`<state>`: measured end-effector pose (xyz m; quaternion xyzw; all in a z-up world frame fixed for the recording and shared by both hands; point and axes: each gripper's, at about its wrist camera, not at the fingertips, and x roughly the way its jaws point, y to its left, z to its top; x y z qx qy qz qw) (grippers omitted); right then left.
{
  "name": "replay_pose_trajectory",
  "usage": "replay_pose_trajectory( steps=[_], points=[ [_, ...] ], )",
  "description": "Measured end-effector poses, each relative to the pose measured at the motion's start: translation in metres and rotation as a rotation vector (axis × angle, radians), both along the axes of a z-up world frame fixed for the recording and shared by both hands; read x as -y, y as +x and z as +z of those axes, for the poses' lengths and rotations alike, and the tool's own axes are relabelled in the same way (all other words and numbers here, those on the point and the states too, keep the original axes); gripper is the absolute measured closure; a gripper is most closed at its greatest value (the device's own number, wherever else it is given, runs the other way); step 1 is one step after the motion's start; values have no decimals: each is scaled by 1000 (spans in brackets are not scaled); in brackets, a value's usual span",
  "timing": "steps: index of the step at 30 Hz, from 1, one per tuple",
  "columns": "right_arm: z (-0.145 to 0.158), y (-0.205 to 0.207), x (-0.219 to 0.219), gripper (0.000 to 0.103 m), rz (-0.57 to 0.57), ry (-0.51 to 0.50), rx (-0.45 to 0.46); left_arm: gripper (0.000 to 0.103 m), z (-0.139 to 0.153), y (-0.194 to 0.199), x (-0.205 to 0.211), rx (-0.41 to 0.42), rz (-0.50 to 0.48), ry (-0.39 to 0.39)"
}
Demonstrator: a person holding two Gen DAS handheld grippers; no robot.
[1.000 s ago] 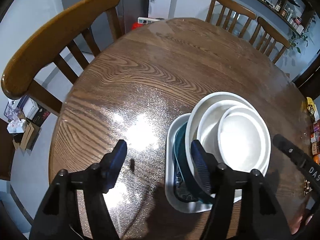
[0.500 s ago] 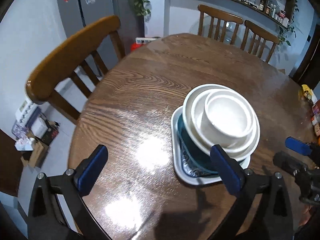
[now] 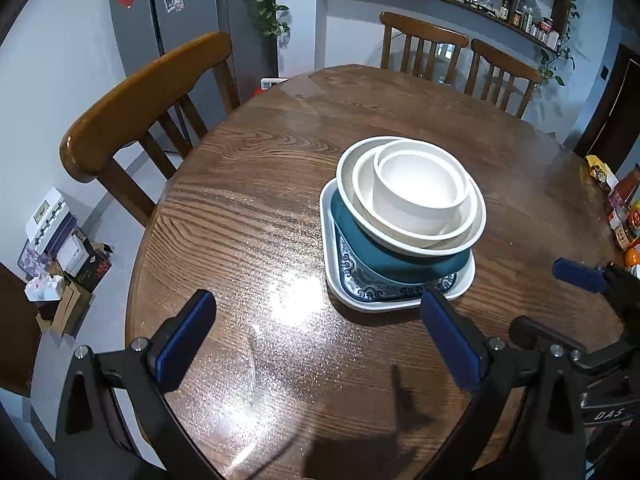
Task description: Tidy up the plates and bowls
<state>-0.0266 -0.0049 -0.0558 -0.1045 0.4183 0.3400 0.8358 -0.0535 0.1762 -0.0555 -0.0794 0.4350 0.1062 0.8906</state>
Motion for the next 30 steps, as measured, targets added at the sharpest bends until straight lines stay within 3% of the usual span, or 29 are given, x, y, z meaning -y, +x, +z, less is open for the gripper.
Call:
replay_pose_trajectory(
  steps=[6, 15, 30],
  points=[
    [-1, -5, -2, 8, 9, 7, -9, 1, -1, -4, 2, 3, -16, -17],
    [-3, -3, -1, 8, -32, -3, -22, 1, -8, -4, 8, -59, -68, -8],
    [0, -15, -9, 8, -16, -7, -19, 1, -12, -10, 17, -62, -88, 68]
  ],
)
